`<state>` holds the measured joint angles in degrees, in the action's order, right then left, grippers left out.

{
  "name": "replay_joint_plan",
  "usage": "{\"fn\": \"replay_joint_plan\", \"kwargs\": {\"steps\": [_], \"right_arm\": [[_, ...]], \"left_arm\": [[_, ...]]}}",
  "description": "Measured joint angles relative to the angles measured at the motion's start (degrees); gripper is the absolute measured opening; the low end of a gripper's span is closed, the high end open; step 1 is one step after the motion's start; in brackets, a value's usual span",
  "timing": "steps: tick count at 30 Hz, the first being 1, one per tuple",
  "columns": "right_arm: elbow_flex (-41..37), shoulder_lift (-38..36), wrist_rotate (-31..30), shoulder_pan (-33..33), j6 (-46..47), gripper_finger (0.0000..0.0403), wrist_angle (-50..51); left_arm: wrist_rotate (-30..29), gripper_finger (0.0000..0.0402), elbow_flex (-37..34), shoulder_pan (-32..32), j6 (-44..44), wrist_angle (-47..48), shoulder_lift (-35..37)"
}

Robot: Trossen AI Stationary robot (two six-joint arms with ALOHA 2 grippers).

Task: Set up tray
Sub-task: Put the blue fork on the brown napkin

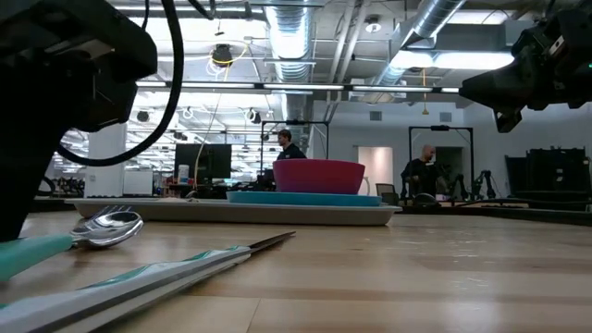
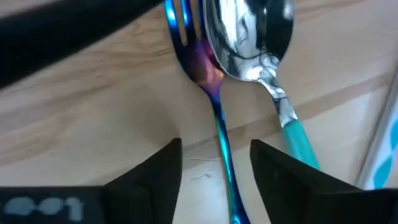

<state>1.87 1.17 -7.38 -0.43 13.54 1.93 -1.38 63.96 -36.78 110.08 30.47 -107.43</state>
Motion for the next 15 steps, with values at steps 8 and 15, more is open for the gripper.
{"fn": "replay_joint_plan", "kwargs": {"steps": [8, 15], "right_arm": [[0.00, -0.01, 0.00, 0.01, -0.01, 0.0064, -0.04], [0.00, 0.00, -0.01, 0.01, 0.00, 0.0064, -0.07]], "left_arm": [[-2.38, 0.0129, 4.61, 0.05, -1.57, 9.16, -1.51], [-4.67, 0.0069, 4.61, 0.11, -0.62, 7.38, -1.54]]}}
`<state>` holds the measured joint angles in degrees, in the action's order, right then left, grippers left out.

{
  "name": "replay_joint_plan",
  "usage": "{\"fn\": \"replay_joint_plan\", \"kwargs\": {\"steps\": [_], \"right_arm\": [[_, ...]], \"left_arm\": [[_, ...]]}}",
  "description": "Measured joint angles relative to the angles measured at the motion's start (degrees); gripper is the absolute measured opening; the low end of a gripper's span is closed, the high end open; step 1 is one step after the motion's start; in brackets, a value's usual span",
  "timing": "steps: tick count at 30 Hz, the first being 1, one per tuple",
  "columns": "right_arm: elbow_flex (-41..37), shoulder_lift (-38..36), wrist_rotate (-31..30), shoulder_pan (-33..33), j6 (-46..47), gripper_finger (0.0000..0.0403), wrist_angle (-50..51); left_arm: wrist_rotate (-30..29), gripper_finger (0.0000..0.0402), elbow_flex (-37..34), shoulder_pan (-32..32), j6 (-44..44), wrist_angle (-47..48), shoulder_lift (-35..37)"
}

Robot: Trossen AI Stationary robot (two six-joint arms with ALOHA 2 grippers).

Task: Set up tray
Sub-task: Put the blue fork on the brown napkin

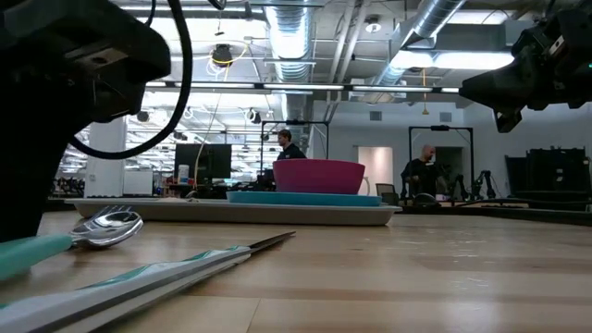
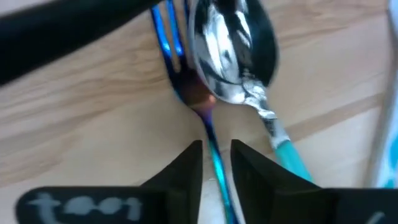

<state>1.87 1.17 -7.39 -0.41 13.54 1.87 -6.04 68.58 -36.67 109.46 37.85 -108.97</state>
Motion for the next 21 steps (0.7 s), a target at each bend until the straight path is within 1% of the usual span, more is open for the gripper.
{"fn": "replay_joint_plan", "kwargs": {"steps": [4, 11, 21], "right_arm": [[0.00, 0.00, 0.00, 0.00, 0.00, 0.0064, -0.02], [0.00, 0.00, 0.00, 0.00, 0.00, 0.0064, -0.03], [0.00, 0.00, -0.01, 0.01, 0.00, 0.0064, -0.07]], "left_arm": [[-0.85, 0.0041, -0.34, 0.16, 0.12, -3.19, 0.00], [-0.72, 0.0007, -0.44, 0.13, 0.24, -2.86, 0.00], [-0.66, 0.0001, -0.42, 0.39, 1.11, -0.87, 0.11]]}}
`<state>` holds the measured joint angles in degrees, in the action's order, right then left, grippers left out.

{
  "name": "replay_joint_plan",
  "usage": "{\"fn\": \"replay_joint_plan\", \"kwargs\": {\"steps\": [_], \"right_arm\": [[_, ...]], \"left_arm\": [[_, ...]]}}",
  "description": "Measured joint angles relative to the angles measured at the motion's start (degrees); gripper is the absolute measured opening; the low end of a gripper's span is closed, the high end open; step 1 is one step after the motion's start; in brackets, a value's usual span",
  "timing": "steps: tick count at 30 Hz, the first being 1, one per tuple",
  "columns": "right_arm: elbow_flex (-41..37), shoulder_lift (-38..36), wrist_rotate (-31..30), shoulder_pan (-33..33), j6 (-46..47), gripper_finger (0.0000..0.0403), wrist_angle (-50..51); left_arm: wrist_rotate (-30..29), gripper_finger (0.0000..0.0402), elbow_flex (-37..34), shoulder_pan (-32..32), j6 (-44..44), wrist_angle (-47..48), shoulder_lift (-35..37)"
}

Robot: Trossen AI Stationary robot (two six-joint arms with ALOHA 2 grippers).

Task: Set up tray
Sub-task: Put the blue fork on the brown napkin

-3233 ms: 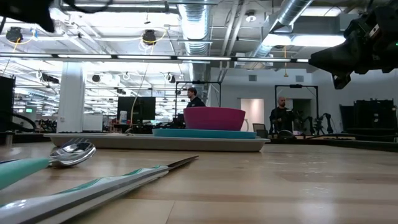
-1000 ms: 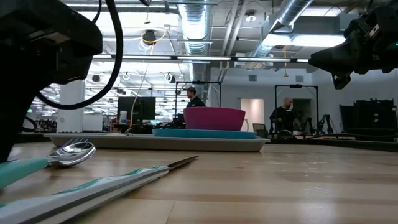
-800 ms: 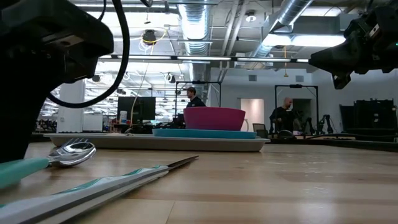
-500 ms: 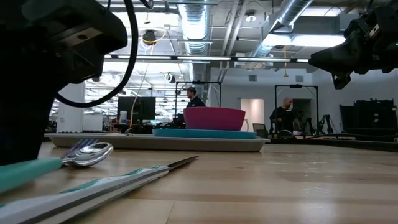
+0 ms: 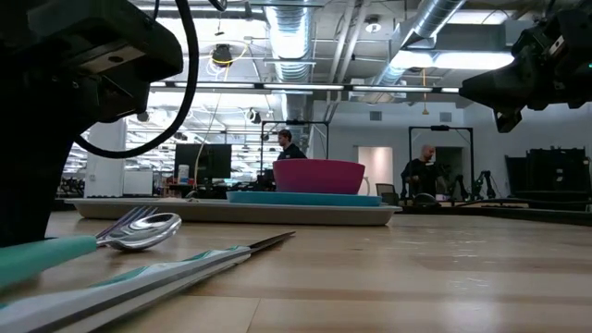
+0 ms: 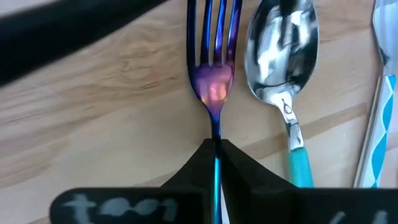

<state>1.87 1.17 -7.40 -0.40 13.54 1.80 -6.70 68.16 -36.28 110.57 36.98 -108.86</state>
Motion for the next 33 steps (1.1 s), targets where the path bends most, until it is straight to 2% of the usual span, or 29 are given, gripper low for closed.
{"fn": "replay_joint_plan", "kwargs": {"steps": [7, 13, 18, 24, 33], "right_arm": [[0.00, -0.01, 0.00, -0.02, 0.00, 0.0064, 0.00], [0.00, 0.00, 0.00, -0.02, 0.00, 0.0064, 0.00], [0.00, -0.01, 0.00, -0.02, 0.00, 0.0064, -0.02], [0.00, 0.00, 0.00, -0.01, 0.00, 0.0064, -0.02], [0.00, -0.01, 0.00, -0.01, 0.00, 0.0064, -0.02]], "left_arm": [[-0.04, 0.0000, 0.02, 0.01, 2.43, 1.27, 0.17], [-5.97, 0.0000, -0.07, 0.31, 7.55, 5.96, 2.26], [-10.52, 0.0001, -0.07, 2.46, 7.39, 8.71, 4.78], [-16.32, 0.0001, -0.04, 7.91, 3.61, 14.32, 8.79], [-18.22, 0.0000, -0.04, 20.93, -10.03, 29.31, 16.86]]}}
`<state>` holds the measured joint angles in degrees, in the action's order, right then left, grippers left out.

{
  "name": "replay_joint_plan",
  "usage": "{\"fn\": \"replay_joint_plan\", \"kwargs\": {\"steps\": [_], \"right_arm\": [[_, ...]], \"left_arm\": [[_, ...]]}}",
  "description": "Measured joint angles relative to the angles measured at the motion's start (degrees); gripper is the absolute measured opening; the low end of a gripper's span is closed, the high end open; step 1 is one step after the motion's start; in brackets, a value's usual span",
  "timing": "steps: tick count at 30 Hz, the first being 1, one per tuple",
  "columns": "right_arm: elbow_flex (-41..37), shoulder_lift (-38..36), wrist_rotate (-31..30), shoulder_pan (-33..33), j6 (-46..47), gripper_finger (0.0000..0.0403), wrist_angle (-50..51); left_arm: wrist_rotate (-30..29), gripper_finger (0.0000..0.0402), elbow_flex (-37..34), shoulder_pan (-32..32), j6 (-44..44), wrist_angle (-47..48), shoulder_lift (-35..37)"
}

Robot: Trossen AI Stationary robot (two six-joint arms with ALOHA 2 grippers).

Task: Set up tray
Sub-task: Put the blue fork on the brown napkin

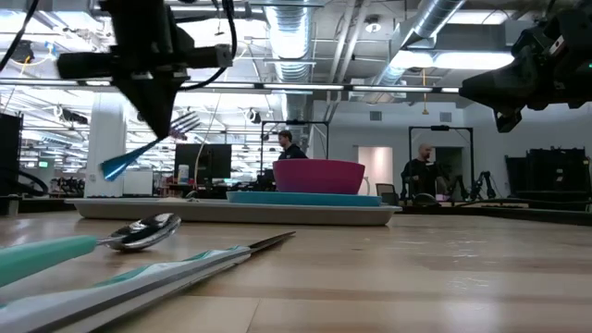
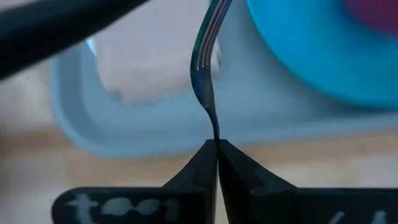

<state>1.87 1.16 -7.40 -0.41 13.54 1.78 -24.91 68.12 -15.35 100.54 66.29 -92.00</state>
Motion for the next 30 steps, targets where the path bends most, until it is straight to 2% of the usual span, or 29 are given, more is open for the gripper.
{"fn": "replay_joint_plan", "kwargs": {"steps": [5, 11, 16, 22, 26, 30], "right_arm": [[-0.01, -0.01, 0.00, 0.00, 0.00, 0.0064, 0.00], [0.00, 0.01, 0.02, 0.00, 0.00, 0.0064, 0.00], [0.00, 0.01, 0.02, 0.01, 0.00, 0.0064, 0.00], [0.00, -0.01, 0.01, 0.00, -0.01, 0.0064, 0.00], [-0.01, 0.00, 0.01, -0.01, 0.00, 0.0064, 0.00], [0.00, 0.01, 0.00, 0.01, 0.00, 0.0064, 0.00]], "left_arm": [[-2.66, 0.0000, 0.00, 9.33, -8.17, 4.56, 4.12], [-0.76, 0.0000, 0.02, 22.31, -23.01, 3.89, 5.85], [2.93, 0.0000, 0.02, 32.90, -37.20, -2.09, 5.83], [8.52, 0.0000, 0.02, 43.29, -48.85, -7.01, 5.82], [12.13, 0.0000, -0.56, 47.66, -52.71, -7.47, 5.65], [16.80, 0.0000, -4.22, 50.38, -55.22, -9.42, 5.65]]}}
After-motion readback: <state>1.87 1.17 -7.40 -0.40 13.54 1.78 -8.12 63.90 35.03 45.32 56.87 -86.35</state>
